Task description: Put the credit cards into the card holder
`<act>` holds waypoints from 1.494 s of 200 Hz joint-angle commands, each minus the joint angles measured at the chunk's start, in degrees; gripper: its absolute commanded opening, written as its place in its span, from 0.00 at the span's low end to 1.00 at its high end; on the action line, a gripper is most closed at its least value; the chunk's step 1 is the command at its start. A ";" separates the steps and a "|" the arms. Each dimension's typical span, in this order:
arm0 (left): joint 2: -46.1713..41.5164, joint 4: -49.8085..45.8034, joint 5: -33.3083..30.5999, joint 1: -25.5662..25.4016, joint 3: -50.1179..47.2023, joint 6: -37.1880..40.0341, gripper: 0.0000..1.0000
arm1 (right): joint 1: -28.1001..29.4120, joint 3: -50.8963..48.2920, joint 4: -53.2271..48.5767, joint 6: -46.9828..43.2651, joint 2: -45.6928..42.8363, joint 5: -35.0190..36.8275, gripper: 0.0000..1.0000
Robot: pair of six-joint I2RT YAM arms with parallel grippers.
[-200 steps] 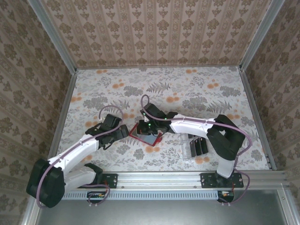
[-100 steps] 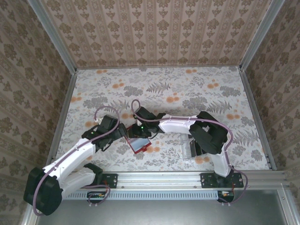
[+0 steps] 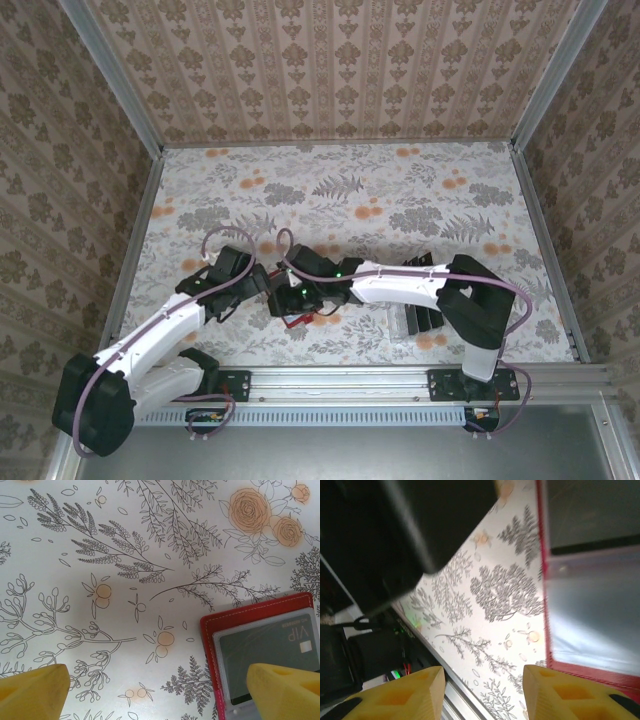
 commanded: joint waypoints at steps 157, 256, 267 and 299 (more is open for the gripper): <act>-0.85 -2.95 0.50 0.97 3.41 2.89 1.00 | -6.04 -5.55 -8.51 -5.66 2.49 7.09 0.42; 4.91 2.66 4.29 -0.61 4.10 4.36 1.00 | -17.48 -8.99 -13.41 -8.26 -8.25 7.59 0.42; 7.03 3.61 4.43 -0.70 5.13 5.28 1.00 | -17.47 -9.39 -12.38 -6.16 -9.77 7.25 0.42; 14.12 4.95 5.05 -1.35 9.11 8.19 1.00 | -17.47 -10.91 -9.54 1.00 -11.37 9.55 0.42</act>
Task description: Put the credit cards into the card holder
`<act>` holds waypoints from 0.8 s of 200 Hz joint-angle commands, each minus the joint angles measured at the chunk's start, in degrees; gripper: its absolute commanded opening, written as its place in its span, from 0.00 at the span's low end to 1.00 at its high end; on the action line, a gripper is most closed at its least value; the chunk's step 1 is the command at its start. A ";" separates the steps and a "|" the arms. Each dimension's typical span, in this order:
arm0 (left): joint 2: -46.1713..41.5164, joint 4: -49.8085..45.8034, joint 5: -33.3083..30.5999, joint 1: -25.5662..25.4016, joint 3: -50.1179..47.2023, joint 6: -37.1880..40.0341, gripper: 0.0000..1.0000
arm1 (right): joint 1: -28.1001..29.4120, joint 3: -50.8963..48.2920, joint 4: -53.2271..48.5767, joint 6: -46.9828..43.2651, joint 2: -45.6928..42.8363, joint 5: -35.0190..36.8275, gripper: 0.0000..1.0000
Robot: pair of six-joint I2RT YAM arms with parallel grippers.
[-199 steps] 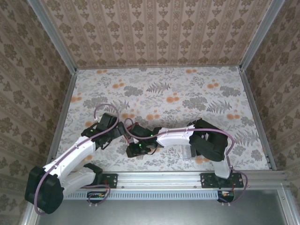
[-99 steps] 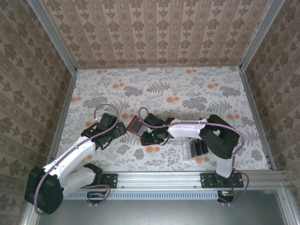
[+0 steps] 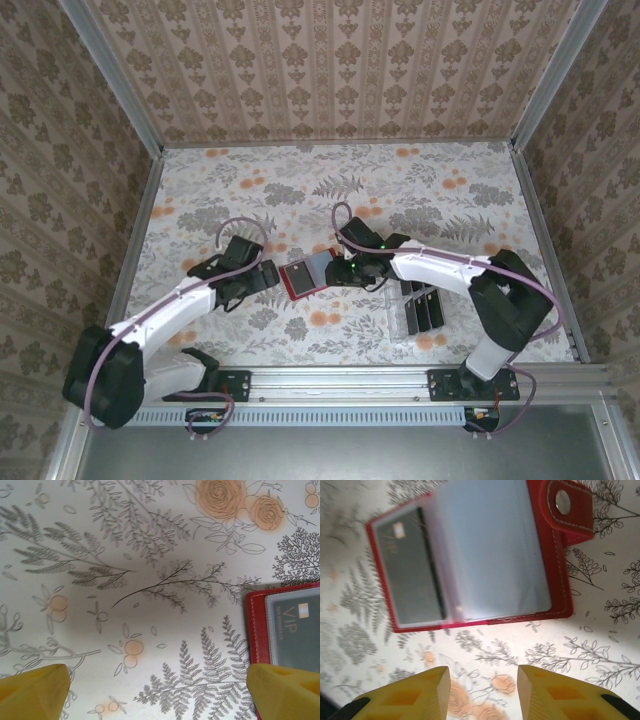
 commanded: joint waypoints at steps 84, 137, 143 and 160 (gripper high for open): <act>12.46 3.23 0.10 -3.38 6.60 4.27 1.00 | -0.43 -2.17 6.32 7.73 4.26 3.23 0.39; 14.23 3.47 -0.43 -3.86 6.93 4.08 1.00 | -1.24 -1.47 7.55 7.23 6.31 2.61 0.39; 14.36 3.42 -0.44 -3.87 6.95 4.15 1.00 | -1.33 -1.41 7.64 7.20 6.59 2.56 0.39; 14.66 3.50 -0.52 -3.95 7.03 4.14 1.00 | -1.50 -1.03 8.06 7.14 7.11 2.15 0.39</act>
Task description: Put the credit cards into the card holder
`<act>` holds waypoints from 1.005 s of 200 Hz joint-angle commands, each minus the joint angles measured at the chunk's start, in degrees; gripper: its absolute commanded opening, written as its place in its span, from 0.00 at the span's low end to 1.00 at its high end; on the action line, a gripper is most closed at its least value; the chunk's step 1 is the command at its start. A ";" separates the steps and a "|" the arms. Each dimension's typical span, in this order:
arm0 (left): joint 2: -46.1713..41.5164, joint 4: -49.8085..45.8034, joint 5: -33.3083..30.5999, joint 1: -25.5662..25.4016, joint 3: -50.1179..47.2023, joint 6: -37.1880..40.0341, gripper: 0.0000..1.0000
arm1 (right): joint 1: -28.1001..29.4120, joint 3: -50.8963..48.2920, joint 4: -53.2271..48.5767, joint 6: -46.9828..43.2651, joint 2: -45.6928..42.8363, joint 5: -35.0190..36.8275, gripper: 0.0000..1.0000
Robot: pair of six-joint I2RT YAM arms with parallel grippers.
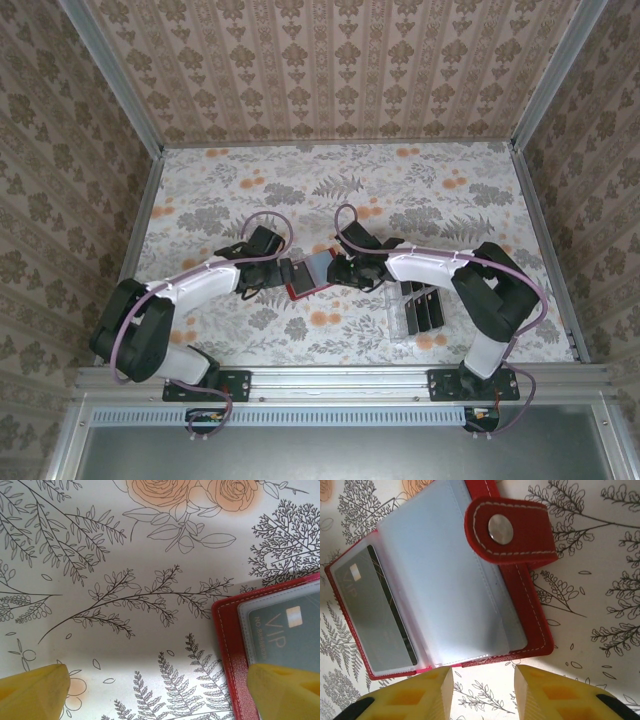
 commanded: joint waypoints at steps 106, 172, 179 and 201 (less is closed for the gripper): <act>1.03 0.83 -0.94 -0.48 0.59 0.60 1.00 | -0.36 2.88 1.61 0.27 2.61 -1.88 0.31; 1.04 1.04 -0.69 -0.43 0.59 0.63 1.00 | -0.36 3.59 0.93 0.05 3.68 -1.35 0.25; 1.02 1.02 -0.71 -0.49 0.55 0.57 1.00 | -0.36 3.71 0.91 0.04 3.68 -1.35 0.21; 0.91 0.90 -0.80 -0.50 0.50 0.63 1.00 | -0.36 3.81 0.95 -0.13 3.00 -1.70 0.10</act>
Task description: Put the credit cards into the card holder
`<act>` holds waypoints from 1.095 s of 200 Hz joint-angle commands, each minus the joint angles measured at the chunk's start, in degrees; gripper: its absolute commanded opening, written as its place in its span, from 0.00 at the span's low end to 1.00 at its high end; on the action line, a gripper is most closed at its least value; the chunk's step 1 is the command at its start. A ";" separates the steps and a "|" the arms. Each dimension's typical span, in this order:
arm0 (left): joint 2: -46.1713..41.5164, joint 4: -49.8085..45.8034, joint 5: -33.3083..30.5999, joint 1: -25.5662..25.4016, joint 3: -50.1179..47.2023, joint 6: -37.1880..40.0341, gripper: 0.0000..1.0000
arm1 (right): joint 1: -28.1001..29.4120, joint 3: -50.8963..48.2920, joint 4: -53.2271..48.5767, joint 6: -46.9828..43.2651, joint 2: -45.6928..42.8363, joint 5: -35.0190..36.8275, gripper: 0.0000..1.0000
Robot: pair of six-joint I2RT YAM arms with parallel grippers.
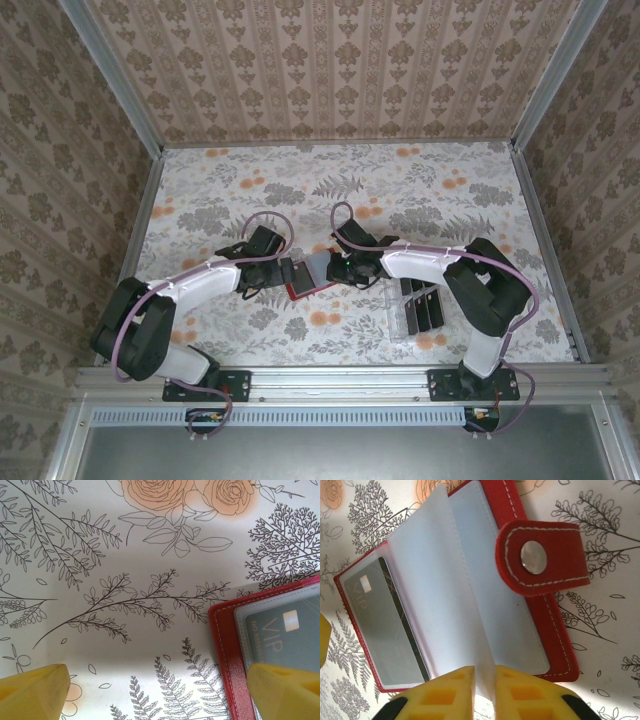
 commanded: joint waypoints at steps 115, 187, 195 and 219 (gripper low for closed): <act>-1.64 -1.07 -2.29 1.23 -0.06 -1.50 1.00 | 3.00 6.12 0.64 -7.84 -0.88 -7.16 0.00; -7.42 -3.75 -9.52 1.39 -2.61 -9.96 1.00 | 5.62 9.99 0.22 -10.10 4.08 -9.90 0.00; -8.57 -4.19 -10.58 1.39 -2.96 -10.80 1.00 | 5.97 10.37 -0.06 -10.36 4.68 -9.99 0.00; -11.45 -4.20 -11.96 1.48 -4.04 -12.17 1.00 | 6.87 11.53 -0.09 -10.67 6.90 -10.70 0.00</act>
